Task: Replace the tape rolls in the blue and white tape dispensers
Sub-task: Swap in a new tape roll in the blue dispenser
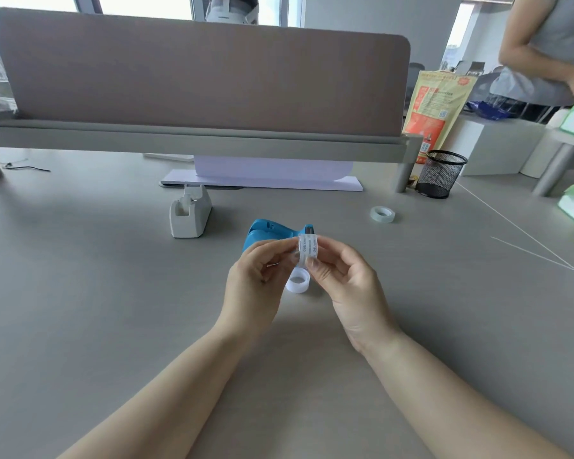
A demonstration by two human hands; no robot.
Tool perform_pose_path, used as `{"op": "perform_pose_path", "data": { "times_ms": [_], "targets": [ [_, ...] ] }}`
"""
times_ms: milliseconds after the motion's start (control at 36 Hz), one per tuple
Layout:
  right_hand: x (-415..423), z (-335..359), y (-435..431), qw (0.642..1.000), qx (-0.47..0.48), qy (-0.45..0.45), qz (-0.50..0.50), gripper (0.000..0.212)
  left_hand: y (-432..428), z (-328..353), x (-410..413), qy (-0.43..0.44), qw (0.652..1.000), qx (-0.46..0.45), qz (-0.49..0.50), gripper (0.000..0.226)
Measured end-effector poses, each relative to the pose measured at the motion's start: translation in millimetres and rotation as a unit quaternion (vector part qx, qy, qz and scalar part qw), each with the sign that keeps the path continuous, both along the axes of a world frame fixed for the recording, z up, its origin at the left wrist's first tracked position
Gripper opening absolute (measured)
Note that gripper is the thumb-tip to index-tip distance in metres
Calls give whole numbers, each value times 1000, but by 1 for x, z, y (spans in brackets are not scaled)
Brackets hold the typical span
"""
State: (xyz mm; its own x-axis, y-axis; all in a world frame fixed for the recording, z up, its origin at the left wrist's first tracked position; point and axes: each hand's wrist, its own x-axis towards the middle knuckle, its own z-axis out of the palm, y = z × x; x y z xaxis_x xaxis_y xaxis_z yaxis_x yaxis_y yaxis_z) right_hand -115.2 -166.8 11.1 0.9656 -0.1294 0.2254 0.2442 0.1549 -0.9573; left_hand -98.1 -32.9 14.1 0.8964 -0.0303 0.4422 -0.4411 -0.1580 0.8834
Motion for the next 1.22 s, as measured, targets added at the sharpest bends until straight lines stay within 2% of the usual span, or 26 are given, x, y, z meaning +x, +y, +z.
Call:
{"op": "perform_pose_path", "data": {
  "times_ms": [83, 139, 333, 472, 556, 639, 861, 944, 1000, 1083, 1139, 1222],
  "targets": [
    [-2, 3, 1, 1000, 1, -7, -11, 44, 1, -2, -1, 24, 1000, 2, -9, 19],
    [-3, 4, 1, 999, -22, -16, -34, 40, 2, 1, -4, 61, 997, -24, -28, 23],
    [-2, -3, 1, 963, -223, -73, -130, 41, -1, 11, -11, 164, 985, -35, -51, 29],
    [-1, -7, 4, 937, -294, -124, -141, 46, -2, 8, -8, 184, 981, -50, -31, 25],
    [-1, -8, 4, 930, -306, -149, -139, 48, 3, 8, -6, 176, 982, -52, -32, 22],
    [-2, -6, 2, 937, -290, -151, -124, 46, 8, 8, -2, 135, 991, -14, -20, 18],
    [2, -5, -6, 969, -193, -94, -124, 13, 13, 4, 4, 41, 998, 48, 22, 23],
    [2, -5, -7, 973, -178, -86, -120, 9, 12, 4, 1, 7, 998, 54, 27, 22],
    [0, -4, -6, 977, -165, -83, -109, 11, 12, 6, 1, -12, 998, 58, 31, 20],
    [-1, -1, -4, 982, -159, -70, -77, 28, 14, 8, 2, -25, 997, 74, 29, 17],
    [0, 0, -5, 979, -181, -68, -56, 38, 17, 10, 6, -25, 996, 79, 18, 16],
    [5, 5, -6, 967, -228, -92, -63, 36, 26, 21, 19, -12, 997, 80, 16, 12]
  ]
}}
